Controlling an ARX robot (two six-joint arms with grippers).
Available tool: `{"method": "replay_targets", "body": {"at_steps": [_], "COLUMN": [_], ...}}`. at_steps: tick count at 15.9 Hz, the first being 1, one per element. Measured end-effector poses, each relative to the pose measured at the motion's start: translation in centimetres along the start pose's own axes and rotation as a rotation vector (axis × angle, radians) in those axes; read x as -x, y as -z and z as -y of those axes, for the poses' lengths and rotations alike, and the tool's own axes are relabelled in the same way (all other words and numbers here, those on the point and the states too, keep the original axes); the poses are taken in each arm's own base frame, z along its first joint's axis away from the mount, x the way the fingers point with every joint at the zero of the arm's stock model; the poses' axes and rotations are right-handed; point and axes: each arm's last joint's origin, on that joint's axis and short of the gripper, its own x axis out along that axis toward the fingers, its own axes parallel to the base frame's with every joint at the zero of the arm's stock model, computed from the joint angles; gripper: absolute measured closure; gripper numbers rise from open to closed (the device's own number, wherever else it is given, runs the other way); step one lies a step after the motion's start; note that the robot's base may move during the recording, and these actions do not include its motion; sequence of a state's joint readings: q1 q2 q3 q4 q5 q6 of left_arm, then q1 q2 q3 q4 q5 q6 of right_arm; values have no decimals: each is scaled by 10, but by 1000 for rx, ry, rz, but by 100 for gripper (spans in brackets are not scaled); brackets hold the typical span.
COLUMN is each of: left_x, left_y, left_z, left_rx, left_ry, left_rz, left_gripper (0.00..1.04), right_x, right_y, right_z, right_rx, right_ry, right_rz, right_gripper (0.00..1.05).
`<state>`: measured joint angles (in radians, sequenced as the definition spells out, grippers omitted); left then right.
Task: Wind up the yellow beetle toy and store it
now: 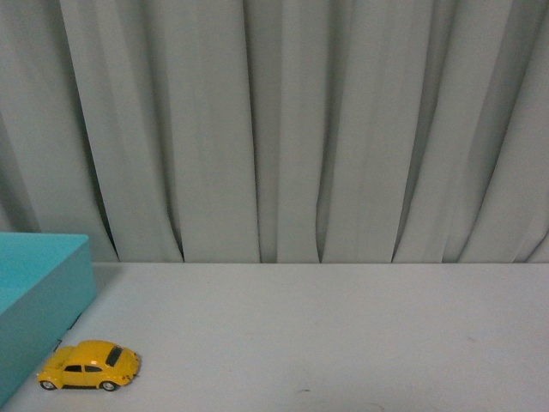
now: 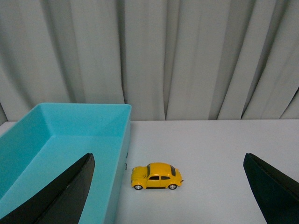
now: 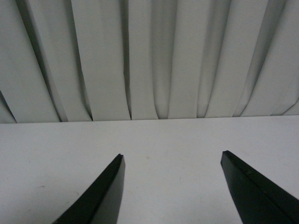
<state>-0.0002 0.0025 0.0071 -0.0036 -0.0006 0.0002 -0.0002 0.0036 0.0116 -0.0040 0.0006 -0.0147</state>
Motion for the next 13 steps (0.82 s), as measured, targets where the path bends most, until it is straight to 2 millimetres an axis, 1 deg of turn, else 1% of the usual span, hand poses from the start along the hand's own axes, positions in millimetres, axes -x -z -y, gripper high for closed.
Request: {"method": "replay_targets", "body": {"at_steps": [1,2,3,4,5,6,7,8,9,10,11,13], "left_x": [0,0,0,0,0,0,1,-2,-8,-16,-30,-68], "left_y": [0,0,0,0,0,0,1,-6,-17,-30,-48,-74], "left_z": [0,0,0,0,0,0,1,2,-2,-8,-12,-22], "left_rx": [0,0,0,0,0,0,63,147,263,341,369,295], "left_ry": [0,0,0,0,0,-1,-59,-172,-283,-320,-296,-233], "left_rz": [0,0,0,0,0,-2,-163,-386,-424,-366,-297,-223], "left_gripper": [7,7,7,7,7,7,7,7,7,7,7,7], "right_x": [0,0,0,0,0,0,0,0,0,0,0,0], "right_y": [0,0,0,0,0,0,0,0,0,0,0,0], "right_z": [0,0,0,0,0,0,0,0,0,0,0,0], "right_rx": [0,0,0,0,0,0,0,0,0,0,0,0], "right_ry": [0,0,0,0,0,0,-1,-2,-2,0,-1,2], "right_rz": [0,0,0,0,0,0,0,0,2,-1,0,0], "right_gripper": [32,19,10,5,7,7,7,7,7,7,7,7]}}
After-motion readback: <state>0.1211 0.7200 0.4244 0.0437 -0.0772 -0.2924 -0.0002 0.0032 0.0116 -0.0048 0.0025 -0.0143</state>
